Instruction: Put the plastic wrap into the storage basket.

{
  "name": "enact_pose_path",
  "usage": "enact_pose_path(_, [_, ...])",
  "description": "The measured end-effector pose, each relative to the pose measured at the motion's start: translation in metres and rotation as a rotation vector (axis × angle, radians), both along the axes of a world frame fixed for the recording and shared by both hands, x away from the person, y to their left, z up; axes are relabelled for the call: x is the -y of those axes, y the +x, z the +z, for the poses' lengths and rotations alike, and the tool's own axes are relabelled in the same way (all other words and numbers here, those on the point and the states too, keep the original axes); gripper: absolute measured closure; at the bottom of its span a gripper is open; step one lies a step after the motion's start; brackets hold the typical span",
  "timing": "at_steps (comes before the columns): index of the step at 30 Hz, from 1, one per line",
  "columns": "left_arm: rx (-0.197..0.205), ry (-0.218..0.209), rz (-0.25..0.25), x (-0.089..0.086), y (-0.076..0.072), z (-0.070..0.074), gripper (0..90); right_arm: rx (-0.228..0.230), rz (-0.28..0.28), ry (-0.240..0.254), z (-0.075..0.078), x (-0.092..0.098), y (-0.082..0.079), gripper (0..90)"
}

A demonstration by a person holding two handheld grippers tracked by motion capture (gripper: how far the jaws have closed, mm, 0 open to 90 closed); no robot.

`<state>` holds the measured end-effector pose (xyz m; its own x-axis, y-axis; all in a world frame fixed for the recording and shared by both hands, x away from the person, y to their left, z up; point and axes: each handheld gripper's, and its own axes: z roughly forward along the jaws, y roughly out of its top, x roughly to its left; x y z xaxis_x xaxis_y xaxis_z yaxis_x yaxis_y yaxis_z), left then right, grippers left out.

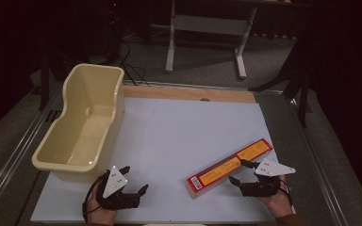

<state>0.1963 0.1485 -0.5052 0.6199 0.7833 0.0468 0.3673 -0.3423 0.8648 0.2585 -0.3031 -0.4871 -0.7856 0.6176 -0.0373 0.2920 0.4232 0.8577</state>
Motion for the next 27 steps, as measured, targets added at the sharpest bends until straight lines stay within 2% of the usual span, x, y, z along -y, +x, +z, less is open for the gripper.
enact_pose_path(4, [0.005,-0.011,-0.008,-0.001,-0.001,0.001,15.1,0.0,0.008,-0.006,0.0,-0.001,0.0,24.2])
enact_pose_path(8, [0.008,-0.017,0.009,-0.002,-0.001,0.001,15.1,0.003,0.015,-0.007,0.0,-0.001,-0.001,26.8])
enact_pose_path(9, [0.004,-0.025,0.023,-0.004,-0.001,0.001,15.1,0.0,0.03,-0.009,0.0,-0.002,-0.002,30.9])
enact_pose_path(11, [0.006,-0.028,0.026,-0.004,0.0,0.001,15.1,-0.001,0.038,-0.01,-0.001,-0.002,-0.002,32.9])
enact_pose_path(13, [0.009,-0.033,0.031,-0.005,-0.001,0.001,15.1,-0.007,0.065,-0.014,-0.001,-0.003,-0.002,42.6])
enact_pose_path(14, [0.008,-0.039,0.03,-0.006,-0.001,0.002,15.2,-0.012,0.091,-0.023,-0.002,-0.004,-0.003,57.1])
enact_pose_path(15, [0.008,-0.043,0.03,-0.006,-0.001,0.002,15.2,-0.012,0.091,-0.023,-0.002,-0.004,-0.003,57.1])
enact_pose_path(16, [0.009,-0.043,0.032,-0.006,-0.001,0.002,15.2,-0.012,0.103,-0.025,-0.002,-0.004,-0.003,63.6])
enact_pose_path(17, [0.01,-0.045,0.032,-0.006,-0.001,0.002,15.2,-0.007,0.116,-0.032,-0.002,-0.004,-0.004,73.8])
enact_pose_path(20, [0.011,-0.043,0.033,-0.006,-0.001,0.002,15.3,-0.001,0.145,-0.051,-0.002,-0.006,-0.006,89.5])
enact_pose_path(27, [0.016,-0.048,0.043,-0.008,-0.002,0.002,15.3,-0.035,0.219,-0.106,-0.008,-0.014,-0.004,90.0])
